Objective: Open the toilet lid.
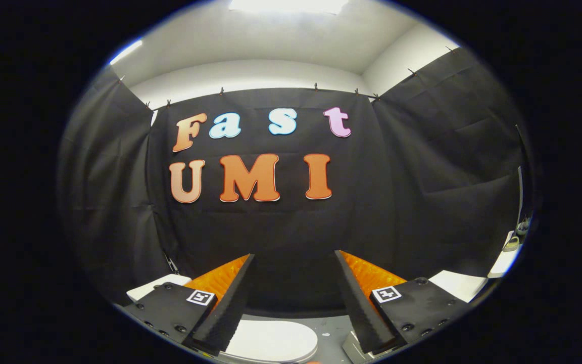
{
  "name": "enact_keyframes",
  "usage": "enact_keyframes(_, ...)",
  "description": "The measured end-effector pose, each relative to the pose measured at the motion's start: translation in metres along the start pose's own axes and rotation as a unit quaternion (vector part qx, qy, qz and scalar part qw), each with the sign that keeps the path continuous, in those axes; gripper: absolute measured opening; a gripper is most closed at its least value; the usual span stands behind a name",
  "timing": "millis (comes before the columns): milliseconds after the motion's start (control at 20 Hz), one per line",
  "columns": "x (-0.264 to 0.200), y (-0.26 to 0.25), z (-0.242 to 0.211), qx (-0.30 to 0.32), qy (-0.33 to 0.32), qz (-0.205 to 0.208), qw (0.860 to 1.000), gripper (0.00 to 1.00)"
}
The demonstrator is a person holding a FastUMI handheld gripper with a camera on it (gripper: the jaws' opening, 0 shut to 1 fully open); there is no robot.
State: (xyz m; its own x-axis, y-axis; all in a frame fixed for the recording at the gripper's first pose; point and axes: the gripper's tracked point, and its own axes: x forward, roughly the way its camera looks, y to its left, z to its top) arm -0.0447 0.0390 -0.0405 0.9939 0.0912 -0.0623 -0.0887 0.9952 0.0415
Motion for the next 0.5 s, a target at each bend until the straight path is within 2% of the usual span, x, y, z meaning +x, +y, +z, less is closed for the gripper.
enact_keyframes(100,-0.004,0.007,-0.021,-0.004,0.005,0.022,1.000,0.97)
enact_keyframes(250,-0.007,0.004,-0.061,-0.015,0.018,0.029,0.999,0.97)
enact_keyframes(500,-0.009,0.017,-0.145,0.033,0.064,0.059,0.996,0.98)
